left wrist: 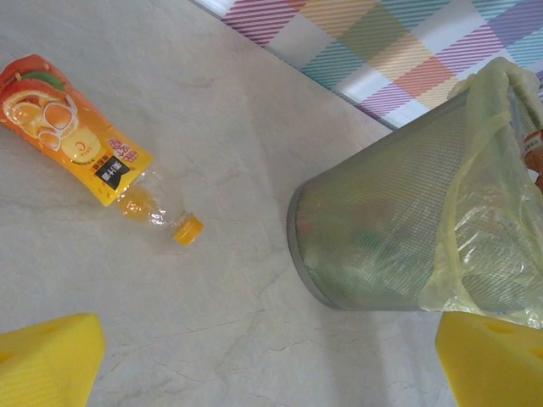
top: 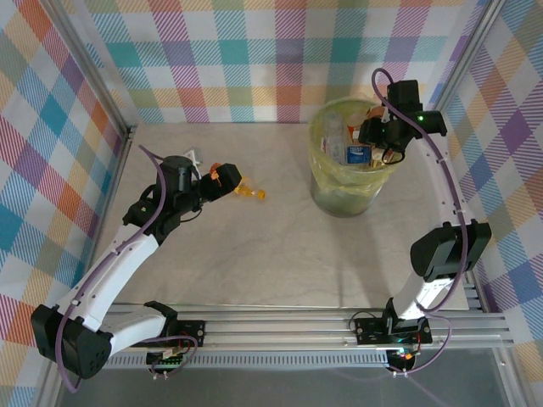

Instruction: Put the plastic bottles in the bin

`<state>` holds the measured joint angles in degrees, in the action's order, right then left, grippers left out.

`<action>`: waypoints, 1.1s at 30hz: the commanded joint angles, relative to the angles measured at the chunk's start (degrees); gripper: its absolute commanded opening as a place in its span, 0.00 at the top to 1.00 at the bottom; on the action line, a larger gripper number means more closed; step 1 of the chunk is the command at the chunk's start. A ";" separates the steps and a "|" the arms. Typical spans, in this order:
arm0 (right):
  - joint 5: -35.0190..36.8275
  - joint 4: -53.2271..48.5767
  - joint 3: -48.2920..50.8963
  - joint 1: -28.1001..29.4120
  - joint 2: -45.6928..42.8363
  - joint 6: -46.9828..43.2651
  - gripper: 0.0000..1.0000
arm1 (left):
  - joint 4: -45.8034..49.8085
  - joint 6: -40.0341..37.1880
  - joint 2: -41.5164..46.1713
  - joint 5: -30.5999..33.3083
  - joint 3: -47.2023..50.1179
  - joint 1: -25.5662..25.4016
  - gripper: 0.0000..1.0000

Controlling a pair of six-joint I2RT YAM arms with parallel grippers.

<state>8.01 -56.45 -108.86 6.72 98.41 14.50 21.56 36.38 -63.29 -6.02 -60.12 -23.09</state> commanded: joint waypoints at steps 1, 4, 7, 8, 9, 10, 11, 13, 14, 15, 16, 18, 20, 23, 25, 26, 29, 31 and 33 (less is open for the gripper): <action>2.76 -0.84 -2.66 -0.47 0.18 -0.57 0.31 | 1.05 -0.97 -0.09 0.48 0.66 0.69 0.00; 3.80 -1.23 -3.41 -0.48 0.39 -0.96 0.26 | 0.97 -1.14 -0.22 0.57 0.69 0.68 0.00; 4.34 -1.38 -3.95 -0.48 0.19 -1.22 0.23 | 1.03 -1.12 -0.44 0.67 0.68 0.68 0.00; 4.46 -1.39 -4.13 -0.48 0.05 -1.23 0.23 | 1.07 -1.05 -0.47 0.66 0.70 0.68 0.00; 4.55 -1.51 -4.38 -0.50 0.11 -1.34 0.22 | 1.06 -0.98 -0.52 0.66 0.79 0.68 0.00; 4.68 -1.72 -4.63 -0.50 -0.05 -1.32 0.22 | 1.05 -0.96 -0.57 0.68 0.79 0.68 0.00; 4.93 -1.87 -4.91 -0.48 -0.06 -1.42 0.21 | 1.04 -0.98 -0.60 0.66 0.79 0.68 0.00; 5.66 -2.11 -5.30 -0.48 -0.19 -1.49 0.19 | 1.11 -1.11 -0.58 0.66 0.79 0.68 0.00; 6.07 -2.16 -5.53 -0.48 -0.24 -1.56 0.19 | 1.20 -1.13 -0.58 0.69 0.79 0.68 0.00; 6.42 -2.27 -5.78 -0.48 -0.24 -1.65 0.19 | 1.16 -1.10 -0.58 0.75 0.87 0.68 0.00; 6.70 -2.33 -5.98 -0.48 -0.28 -1.71 0.19 | 1.17 -1.10 -0.59 0.75 0.88 0.68 0.00; 7.26 -2.48 -6.27 -0.48 -0.11 -1.84 0.24 | 1.05 -1.07 -0.56 0.72 0.85 0.68 0.00; 7.62 -2.45 -6.52 -0.49 -0.03 -1.93 0.28 | 1.03 -1.09 -0.61 0.74 0.88 0.68 0.00; 7.89 -2.53 -7.14 -0.48 0.24 -1.95 0.31 | 1.09 -0.97 -0.66 0.60 0.88 0.68 0.00; 8.61 -2.78 -7.96 -0.48 0.58 -1.93 0.31 | 1.04 -0.97 -0.67 0.57 0.87 0.68 0.00; 9.30 -3.03 -8.57 -0.52 0.87 -2.01 0.31 | 1.07 -1.02 -0.65 0.57 0.88 0.68 0.00; 9.80 -3.02 -9.78 -0.48 2.10 -2.36 0.38 | 0.94 -0.96 -0.85 0.48 0.97 0.68 0.00; 8.22 -2.93 -10.94 -0.48 3.55 -2.67 0.44 | 0.81 -0.87 -1.03 0.44 1.04 0.68 0.00; 6.71 -3.22 -12.53 -0.52 5.27 -2.72 0.45 | 0.71 -0.82 -1.20 0.35 1.01 0.68 0.00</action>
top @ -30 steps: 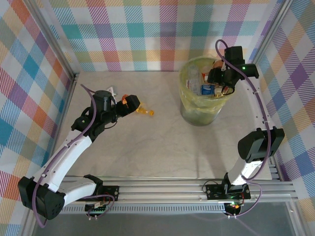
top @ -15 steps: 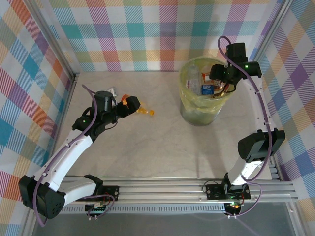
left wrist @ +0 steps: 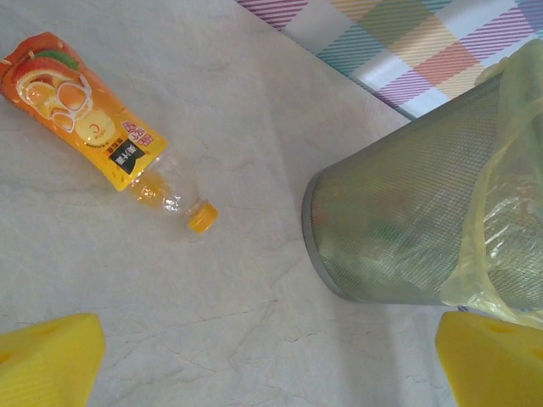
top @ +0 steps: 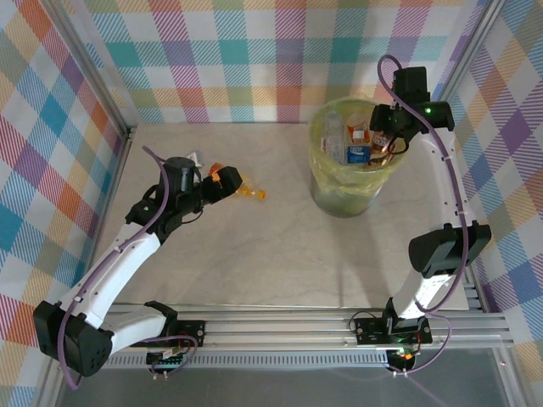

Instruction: Put the plastic bottles in the bin

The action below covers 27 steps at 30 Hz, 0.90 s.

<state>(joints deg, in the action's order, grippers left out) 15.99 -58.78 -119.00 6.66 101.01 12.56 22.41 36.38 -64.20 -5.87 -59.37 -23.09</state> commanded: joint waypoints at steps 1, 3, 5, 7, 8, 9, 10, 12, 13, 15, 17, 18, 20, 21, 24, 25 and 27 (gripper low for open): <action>-2.01 -1.13 -3.41 -0.42 3.92 -0.78 0.46 | -0.26 -0.84 -0.38 0.16 0.29 0.68 0.00; -2.85 -1.63 -5.32 -0.40 6.06 -0.78 0.46 | -0.29 -0.81 -0.51 -0.05 0.21 0.68 0.00; -3.36 -2.35 -7.43 -0.40 8.20 -0.65 0.45 | -0.19 -0.81 -0.61 -0.19 0.18 0.68 0.00; -3.51 -3.39 -9.62 -0.39 10.25 -0.73 0.42 | -0.17 -0.87 -0.71 -0.31 0.02 0.68 0.00; -3.57 -3.76 -10.53 -0.41 11.12 -0.81 0.41 | -0.16 -0.87 -0.70 -0.35 0.00 0.70 0.00; -3.72 -4.24 -11.60 -0.42 12.17 -0.95 0.41 | -0.09 -0.87 -0.71 -0.28 0.02 0.68 0.00; -4.05 -4.85 -12.65 -0.42 13.25 -1.11 0.41 | -0.07 -0.86 -0.70 -0.34 0.05 0.69 0.00; -5.02 -5.71 -14.15 -0.38 14.84 -1.37 0.38 | 0.00 -0.87 -0.74 -0.33 0.04 0.65 0.00; -5.34 -5.91 -14.44 -0.34 15.45 -1.35 0.37 | -0.03 -0.88 -0.83 -0.30 0.00 0.68 0.00; -6.18 -5.79 -14.54 -0.33 15.88 -1.63 0.37 | -0.05 -0.83 -0.96 -0.28 0.00 0.68 0.00; -7.03 -5.77 -14.55 -0.33 16.00 -1.84 0.37 | -0.01 -0.85 -1.25 -0.37 -0.01 0.77 0.00; -7.37 -5.81 -14.68 -0.32 15.97 -1.93 0.36 | -0.01 -0.85 -1.34 -0.45 0.04 0.73 0.00; -7.70 -6.08 -14.72 -0.26 15.55 -2.10 0.32 | -0.13 -0.61 -1.66 -0.62 0.00 0.74 0.00; -7.70 -6.30 -14.86 -0.17 15.32 -2.31 0.29 | -0.11 -0.54 -1.73 -0.69 0.04 0.69 0.00; -7.07 -7.31 -15.59 0.02 14.29 -2.69 0.22 | -0.30 -0.44 -2.05 -0.77 0.18 0.72 0.00; -6.45 -7.76 -16.11 0.19 13.98 -2.87 0.21 | -0.39 -0.36 -1.99 -0.88 0.19 0.72 0.00; -5.33 -8.75 -17.35 0.37 13.26 -3.13 0.19 | -0.61 -0.17 -2.14 -0.98 0.27 0.72 0.00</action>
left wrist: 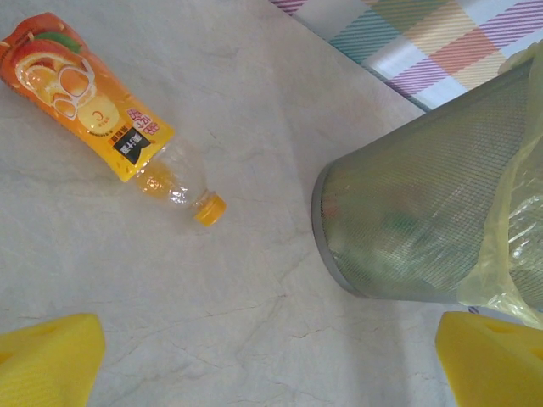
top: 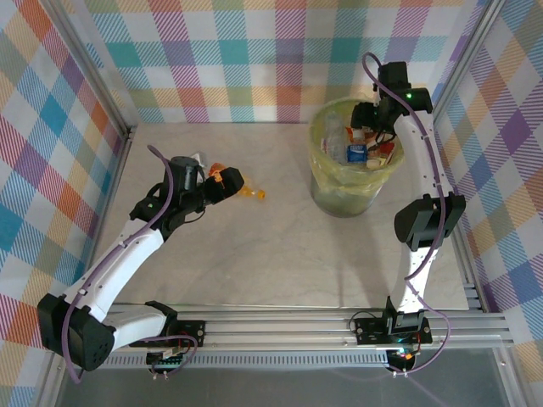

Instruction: Put the plastic bottles in the bin

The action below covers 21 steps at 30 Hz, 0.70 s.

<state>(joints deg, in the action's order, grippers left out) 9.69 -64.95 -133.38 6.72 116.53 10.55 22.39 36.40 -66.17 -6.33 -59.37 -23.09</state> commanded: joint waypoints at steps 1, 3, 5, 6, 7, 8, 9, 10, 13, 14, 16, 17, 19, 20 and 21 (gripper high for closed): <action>1.45 -2.85 -3.43 0.44 -2.76 -1.27 0.19 | -0.64 -0.19 -0.18 -0.55 0.27 0.81 0.00; 2.15 -3.13 -3.81 0.66 -3.86 -1.40 0.18 | -0.86 -0.11 -0.18 -0.64 0.39 0.72 0.00; 2.73 -3.46 -3.82 0.77 -4.70 -1.26 0.17 | -0.90 0.07 -0.21 -0.60 0.48 0.70 0.00; 2.94 -3.73 -3.82 0.88 -5.11 -1.01 0.16 | -0.94 0.02 -0.19 -0.59 0.47 0.69 0.00; 2.83 -3.96 -3.59 0.90 -5.55 -0.89 0.16 | -0.95 0.03 -0.14 -0.62 0.49 0.76 0.00; 2.50 -4.04 -3.43 0.93 -5.89 -0.73 0.16 | -0.93 0.01 -0.16 -0.62 0.49 0.71 0.00; 1.97 -4.12 -3.10 1.01 -6.28 -0.57 0.16 | -0.95 0.03 -0.16 -0.59 0.36 0.69 0.00; 1.45 -3.90 -2.58 1.01 -6.63 -0.53 0.20 | -0.90 0.07 -0.12 -0.62 0.33 0.76 0.00; 0.81 -3.27 -1.15 1.06 -7.28 -0.30 0.30 | -0.80 -0.09 -0.03 -0.53 0.27 0.71 0.00; 0.77 -3.34 -0.97 1.18 -7.36 -0.28 0.30 | -0.61 -0.08 -0.10 -0.52 0.24 0.70 0.00; 0.77 -3.38 -0.51 1.17 -7.63 -0.09 0.30 | -0.59 -0.08 0.06 -0.44 0.30 0.70 0.00; 0.77 -3.30 -0.04 1.27 -7.95 0.00 0.32 | -0.52 -0.10 -0.01 -0.41 0.27 0.69 0.00; 1.05 -3.15 1.41 1.52 -9.00 0.27 0.41 | -0.47 -0.22 0.08 -0.28 0.35 0.68 0.00; 1.37 -2.82 2.52 1.70 -9.70 0.43 0.42 | -0.48 -0.07 0.12 -0.28 0.39 0.73 0.00; 1.75 -2.19 4.19 1.96 -10.84 0.62 0.45 | -0.42 -0.10 0.09 -0.35 0.40 0.72 0.00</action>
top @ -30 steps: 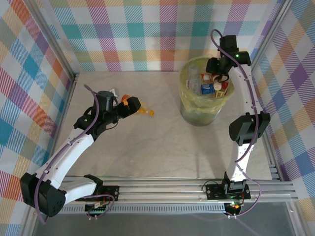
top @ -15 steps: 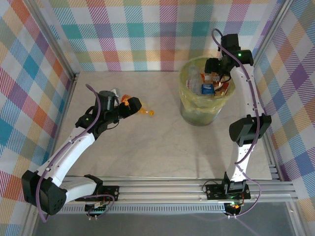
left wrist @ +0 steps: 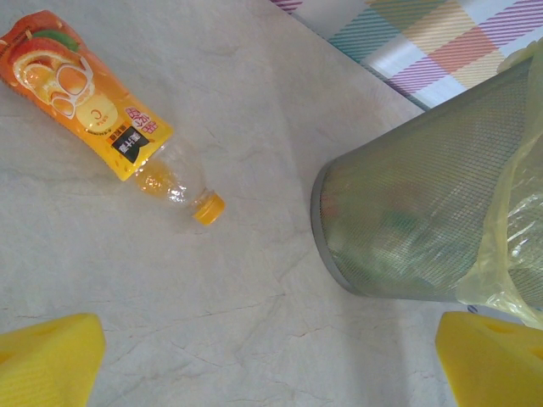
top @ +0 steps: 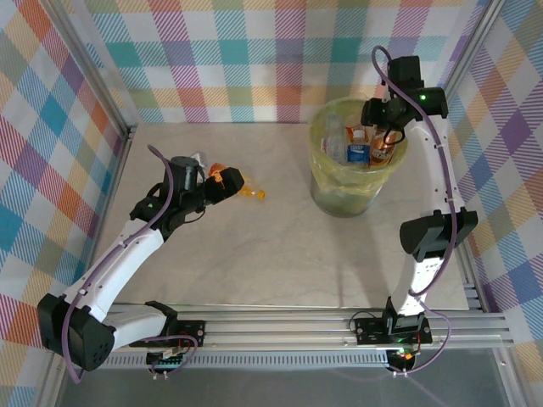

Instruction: Put the plastic bottles in the bin

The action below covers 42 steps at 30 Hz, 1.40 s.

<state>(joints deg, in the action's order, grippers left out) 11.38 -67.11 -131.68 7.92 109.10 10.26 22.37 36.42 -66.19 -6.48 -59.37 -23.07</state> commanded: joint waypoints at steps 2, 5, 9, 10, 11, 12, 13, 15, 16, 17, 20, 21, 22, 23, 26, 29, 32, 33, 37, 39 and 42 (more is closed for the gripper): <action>0.06 1.96 6.42 1.03 -5.97 1.25 0.47 | -0.57 0.01 0.01 -0.28 0.36 0.72 0.00; -0.24 5.02 12.46 1.05 -9.81 2.06 0.47 | -0.50 0.02 -0.02 -0.33 0.38 0.73 0.00; -2.63 11.84 22.50 1.00 -15.02 2.28 0.48 | -0.62 0.14 -0.07 -0.36 0.54 0.75 0.00; -3.16 13.58 24.71 1.04 -15.94 2.22 0.48 | -0.60 0.15 -0.05 -0.37 0.57 0.75 0.00; -3.51 14.53 26.21 1.04 -16.39 2.23 0.48 | -0.55 0.15 -0.01 -0.46 0.46 0.75 0.00; -3.71 15.45 27.47 1.04 -16.81 2.06 0.48 | -0.55 0.22 -0.04 -0.46 0.49 0.72 0.00; -3.89 15.93 28.32 1.02 -16.90 1.91 0.48 | -0.49 0.15 0.05 -0.46 0.48 0.76 0.00; -3.82 16.08 28.99 1.04 -16.39 1.69 0.48 | -0.17 0.16 0.10 -0.35 0.49 0.75 0.00; -3.79 16.22 29.30 1.04 -16.10 1.67 0.48 | -0.13 0.17 0.21 -0.21 0.55 0.73 0.00; -3.82 16.30 29.53 1.04 -15.87 1.66 0.48 | -0.01 0.22 0.36 -0.14 0.66 0.78 0.00; -3.76 16.61 30.12 1.09 -14.85 1.42 0.47 | 0.18 0.22 0.78 0.68 1.08 0.79 0.00; -3.68 16.45 29.80 1.04 -14.39 1.34 0.46 | 0.35 0.17 0.86 0.91 1.17 0.75 0.00; -3.70 15.95 29.17 1.04 -13.95 1.28 0.46 | 0.67 0.18 0.89 1.18 1.14 0.75 0.00; -3.73 15.46 28.48 1.03 -13.67 1.21 0.45 | 0.86 0.14 0.89 1.38 1.07 0.71 0.00; -3.88 13.83 25.41 1.04 -13.37 0.91 0.42 | 1.28 -0.15 0.94 2.18 0.96 0.76 0.00; -4.24 12.16 22.62 1.21 -13.86 0.72 0.35 | 2.27 0.34 0.43 4.20 0.80 0.72 0.00; -5.23 11.02 20.55 1.34 -14.69 0.64 0.20 | 3.02 1.18 -0.99 5.77 0.23 0.70 0.00; -5.71 10.63 19.85 1.39 -15.00 0.64 0.15 | 3.21 1.62 -1.64 6.31 -0.08 0.75 0.00; -6.92 9.11 18.13 1.91 -16.38 0.94 0.02 | 2.93 4.09 -4.93 8.05 -0.81 1.56 0.00; -7.67 9.08 18.32 2.24 -17.52 1.16 0.00 | 2.14 5.47 -6.98 8.10 -1.16 2.58 0.00; -9.38 9.75 19.39 2.74 -19.46 1.68 0.00 | 0.25 7.87 -10.76 8.06 -1.72 4.35 0.00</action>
<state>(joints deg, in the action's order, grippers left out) 4.67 -56.64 -111.96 10.07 92.49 11.35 23.79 41.15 -74.74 0.12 -59.09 -20.47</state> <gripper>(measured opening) 0.996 0.997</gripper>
